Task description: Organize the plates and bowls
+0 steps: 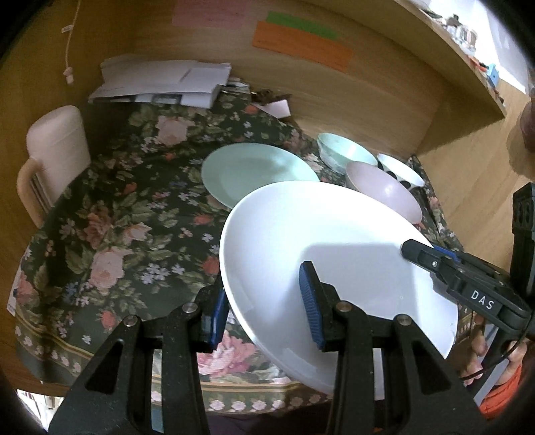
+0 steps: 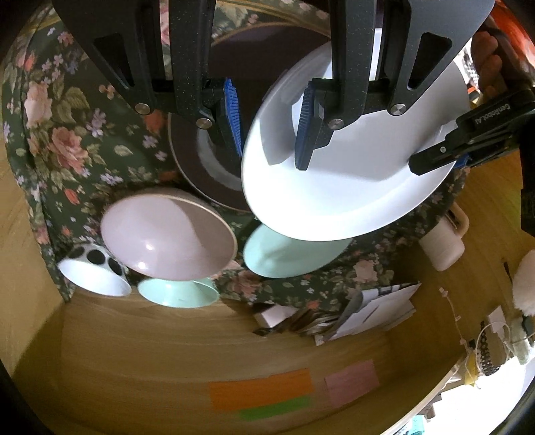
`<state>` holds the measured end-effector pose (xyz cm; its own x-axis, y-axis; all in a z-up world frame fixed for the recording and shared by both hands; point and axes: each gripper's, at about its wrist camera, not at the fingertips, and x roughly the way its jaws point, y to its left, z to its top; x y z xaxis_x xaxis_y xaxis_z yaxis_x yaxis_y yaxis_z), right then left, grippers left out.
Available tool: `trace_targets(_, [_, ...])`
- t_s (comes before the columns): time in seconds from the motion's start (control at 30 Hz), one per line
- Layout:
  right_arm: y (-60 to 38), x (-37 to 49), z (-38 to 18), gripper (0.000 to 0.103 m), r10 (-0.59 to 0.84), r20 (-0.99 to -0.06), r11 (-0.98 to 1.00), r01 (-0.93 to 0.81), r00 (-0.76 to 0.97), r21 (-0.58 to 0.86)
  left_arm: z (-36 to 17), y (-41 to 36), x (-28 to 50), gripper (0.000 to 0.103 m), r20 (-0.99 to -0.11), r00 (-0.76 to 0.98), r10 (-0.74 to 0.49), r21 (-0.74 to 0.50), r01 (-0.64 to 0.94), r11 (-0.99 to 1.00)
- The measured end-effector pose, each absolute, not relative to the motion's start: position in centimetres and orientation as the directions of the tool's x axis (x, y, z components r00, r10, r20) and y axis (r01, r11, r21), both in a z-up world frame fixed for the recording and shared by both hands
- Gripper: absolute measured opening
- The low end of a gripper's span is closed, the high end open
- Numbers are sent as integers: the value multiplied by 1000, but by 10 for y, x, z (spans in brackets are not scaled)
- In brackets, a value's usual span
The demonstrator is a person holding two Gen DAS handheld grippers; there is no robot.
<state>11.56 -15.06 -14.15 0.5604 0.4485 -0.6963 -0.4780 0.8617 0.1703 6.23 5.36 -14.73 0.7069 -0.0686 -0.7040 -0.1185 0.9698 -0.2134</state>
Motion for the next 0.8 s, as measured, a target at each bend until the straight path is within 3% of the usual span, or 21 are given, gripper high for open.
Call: trace_targets(0.8, [-188, 132, -180, 28, 403, -752, 892, -406, 522, 197, -187, 16, 89, 40, -772, 627, -106, -218, -104, 970])
